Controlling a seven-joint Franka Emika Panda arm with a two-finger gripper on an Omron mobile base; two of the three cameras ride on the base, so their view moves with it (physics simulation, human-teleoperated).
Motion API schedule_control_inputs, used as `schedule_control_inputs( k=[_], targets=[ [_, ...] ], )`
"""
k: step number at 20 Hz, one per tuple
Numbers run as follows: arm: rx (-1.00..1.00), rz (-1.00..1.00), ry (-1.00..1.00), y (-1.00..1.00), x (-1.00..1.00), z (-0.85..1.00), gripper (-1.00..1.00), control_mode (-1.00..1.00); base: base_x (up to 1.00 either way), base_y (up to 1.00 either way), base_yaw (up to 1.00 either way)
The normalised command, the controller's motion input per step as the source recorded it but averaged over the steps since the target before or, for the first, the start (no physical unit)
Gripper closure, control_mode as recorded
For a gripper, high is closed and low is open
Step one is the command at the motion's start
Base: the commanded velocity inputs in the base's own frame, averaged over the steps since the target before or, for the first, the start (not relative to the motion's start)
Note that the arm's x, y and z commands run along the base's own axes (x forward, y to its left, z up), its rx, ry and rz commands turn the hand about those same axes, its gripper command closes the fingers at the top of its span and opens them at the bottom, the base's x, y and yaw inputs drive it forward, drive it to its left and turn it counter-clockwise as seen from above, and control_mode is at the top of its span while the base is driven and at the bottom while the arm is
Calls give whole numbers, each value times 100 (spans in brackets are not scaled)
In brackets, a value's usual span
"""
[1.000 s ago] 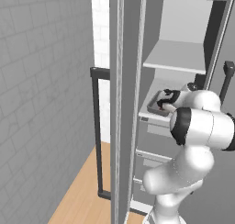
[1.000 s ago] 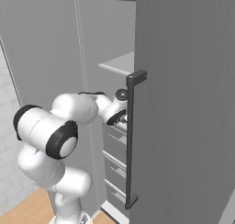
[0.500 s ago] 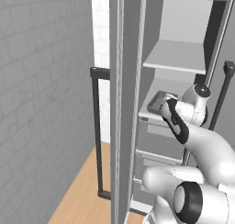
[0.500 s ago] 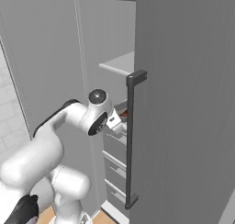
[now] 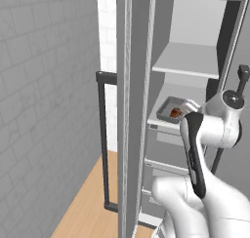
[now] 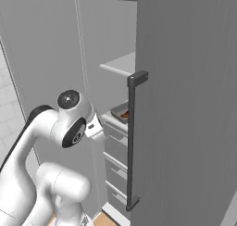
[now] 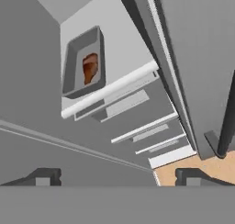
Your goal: Take the meat container that has the chicken drumstick and place it on the second highest rack of the freezer. Then take the vegetable container that has the corn and garlic and place it on the highest rack of the freezer.
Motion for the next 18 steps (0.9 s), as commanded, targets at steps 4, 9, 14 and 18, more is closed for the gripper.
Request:
schedule_control_inputs(
  k=[4, 9, 14, 18],
  targets=[
    [5, -17, 0, 3, -99, 46, -100, -100, 0, 0, 0],
    [1, -5, 0, -2, -75, 13, -100, -100, 0, 0, 0],
    [0, -2, 1, -1, -18, 2, -100, 100, -80, -12, -6],
    [0, 0, 0, 0, 0, 0, -100, 100, -100, -32, -4]
  ],
)
